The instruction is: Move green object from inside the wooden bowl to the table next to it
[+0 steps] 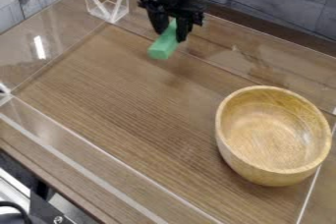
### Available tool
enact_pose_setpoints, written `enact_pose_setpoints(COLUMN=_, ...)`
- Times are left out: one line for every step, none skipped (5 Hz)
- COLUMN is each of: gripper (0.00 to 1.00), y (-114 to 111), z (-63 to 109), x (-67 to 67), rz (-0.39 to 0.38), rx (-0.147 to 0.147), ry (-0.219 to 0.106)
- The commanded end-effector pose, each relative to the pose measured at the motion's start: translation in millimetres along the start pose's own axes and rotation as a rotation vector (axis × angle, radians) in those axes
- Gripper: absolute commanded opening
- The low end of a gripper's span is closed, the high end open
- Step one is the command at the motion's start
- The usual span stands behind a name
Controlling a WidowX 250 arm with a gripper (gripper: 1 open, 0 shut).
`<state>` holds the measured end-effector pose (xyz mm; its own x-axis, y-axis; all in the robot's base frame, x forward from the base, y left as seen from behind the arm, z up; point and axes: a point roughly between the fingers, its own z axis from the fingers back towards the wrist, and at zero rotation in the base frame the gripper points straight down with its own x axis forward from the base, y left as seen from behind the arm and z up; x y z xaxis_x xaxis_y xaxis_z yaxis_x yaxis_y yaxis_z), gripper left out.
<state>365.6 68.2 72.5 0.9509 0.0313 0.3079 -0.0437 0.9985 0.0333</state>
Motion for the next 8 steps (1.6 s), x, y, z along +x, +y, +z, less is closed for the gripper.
enact_pose_setpoints(gripper=0.00, y=6.3, z=10.8, x=18.0, rz=0.005, rx=0.013, ry=-0.065)
enact_pose_setpoints(gripper=0.00, y=10.7, z=2.4, x=11.0, rz=0.057, rx=0.019, ry=-0.054)
enact_pose_setpoints(gripper=1.00, y=12.7, z=-3.4, x=3.2, rz=0.108, rx=0.022, ry=-0.044)
enact_pose_setpoints(gripper=1.00, y=20.4, z=11.5, x=2.6, rz=0.126, rx=0.004, ry=-0.052)
enact_pose_setpoints(gripper=1.00, y=25.0, z=26.2, x=2.1, rz=0.133, rx=-0.010, ry=-0.055)
enact_pose_setpoints(gripper=1.00, y=26.9, z=37.5, x=5.1, rz=0.113, rx=-0.030, ry=-0.058)
enact_pose_setpoints(gripper=1.00, y=27.6, z=42.2, x=4.9, rz=0.086, rx=-0.044, ry=-0.052)
enact_pose_setpoints(gripper=1.00, y=31.1, z=42.7, x=2.8, rz=0.067, rx=-0.054, ry=-0.045)
